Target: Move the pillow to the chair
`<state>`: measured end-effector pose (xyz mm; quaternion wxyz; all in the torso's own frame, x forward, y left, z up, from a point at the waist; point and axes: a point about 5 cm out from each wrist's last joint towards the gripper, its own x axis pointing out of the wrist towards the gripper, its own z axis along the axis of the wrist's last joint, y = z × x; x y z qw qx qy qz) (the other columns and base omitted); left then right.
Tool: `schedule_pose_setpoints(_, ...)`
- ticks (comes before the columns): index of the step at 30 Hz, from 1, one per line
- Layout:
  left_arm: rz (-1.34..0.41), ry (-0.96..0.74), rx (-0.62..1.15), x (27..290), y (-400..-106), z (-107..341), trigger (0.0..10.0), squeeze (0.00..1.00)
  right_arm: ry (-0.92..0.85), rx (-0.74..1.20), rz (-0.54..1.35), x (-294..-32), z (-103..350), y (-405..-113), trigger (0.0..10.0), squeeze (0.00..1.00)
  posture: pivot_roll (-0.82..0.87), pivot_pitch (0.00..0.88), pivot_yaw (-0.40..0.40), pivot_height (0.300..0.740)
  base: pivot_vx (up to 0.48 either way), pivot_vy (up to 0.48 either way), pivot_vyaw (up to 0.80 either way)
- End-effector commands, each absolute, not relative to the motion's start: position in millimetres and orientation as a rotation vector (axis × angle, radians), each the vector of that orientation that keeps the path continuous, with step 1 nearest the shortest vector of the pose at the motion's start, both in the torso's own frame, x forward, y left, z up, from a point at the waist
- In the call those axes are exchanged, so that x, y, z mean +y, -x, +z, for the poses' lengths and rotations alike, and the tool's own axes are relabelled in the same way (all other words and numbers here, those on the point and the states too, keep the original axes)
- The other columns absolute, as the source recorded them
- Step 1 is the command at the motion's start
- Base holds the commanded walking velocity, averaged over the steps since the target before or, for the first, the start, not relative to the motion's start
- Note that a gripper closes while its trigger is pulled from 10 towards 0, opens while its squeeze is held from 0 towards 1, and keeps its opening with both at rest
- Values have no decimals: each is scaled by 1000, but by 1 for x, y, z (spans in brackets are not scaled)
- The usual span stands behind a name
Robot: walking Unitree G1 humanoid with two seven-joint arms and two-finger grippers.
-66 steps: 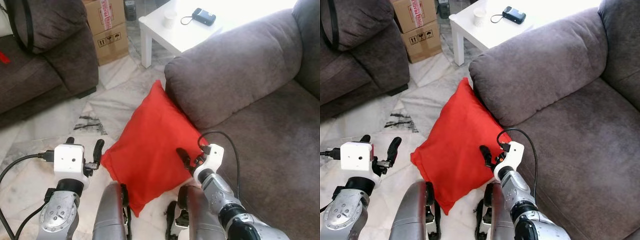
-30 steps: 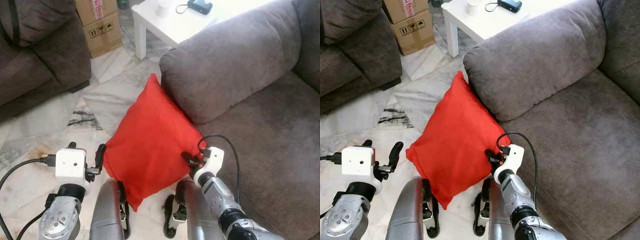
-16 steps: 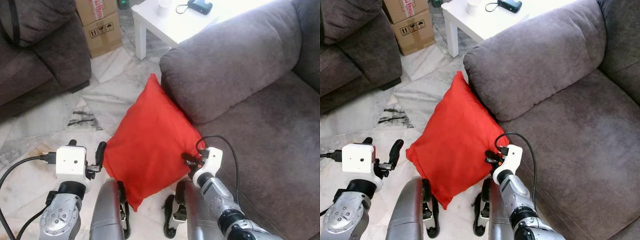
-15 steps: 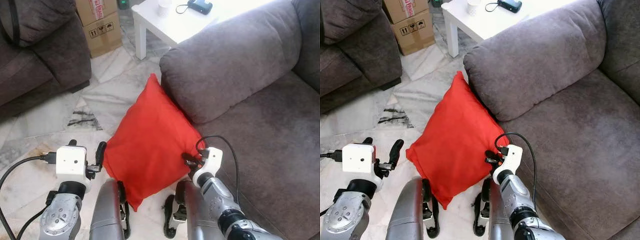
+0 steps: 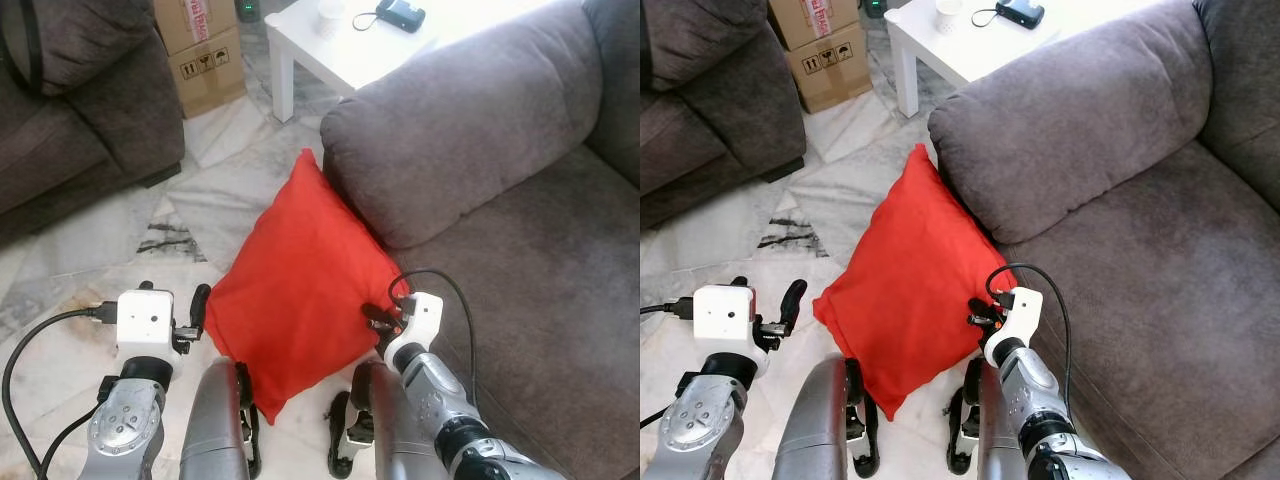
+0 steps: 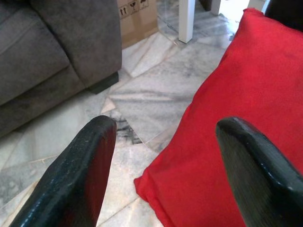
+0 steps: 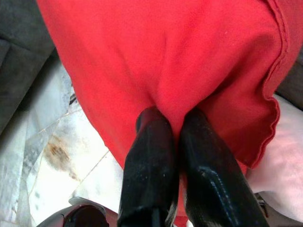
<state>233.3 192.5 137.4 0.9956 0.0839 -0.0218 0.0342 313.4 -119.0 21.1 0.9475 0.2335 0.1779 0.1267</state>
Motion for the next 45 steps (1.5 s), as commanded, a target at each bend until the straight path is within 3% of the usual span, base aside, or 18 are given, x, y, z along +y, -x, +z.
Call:
schedule_pose_setpoints(1,82,-169,-3,198,-233,125,10000,0,-407,351,288,-120,19,-310,8706,0,177,253,-69,628,0,0,0)
schedule_pose_setpoints(2,81,-166,0,198,-235,124,10000,0,-398,345,291,-120,20,-311,8706,0,177,253,-69,628,0,0,0)
schedule_pose_setpoints(3,77,-165,1,198,-236,122,10000,0,-410,329,299,-120,23,-312,10000,0,169,229,-65,628,0,0,0)
schedule_pose_setpoints(17,35,-151,-54,196,-261,125,10000,0,-434,101,329,-126,52,-323,10000,0,133,144,-9,628,0,0,0)
schedule_pose_setpoints(45,-51,-130,-106,185,-271,128,10000,0,-388,-61,303,-125,79,-323,10000,0,112,142,29,628,0,0,0)
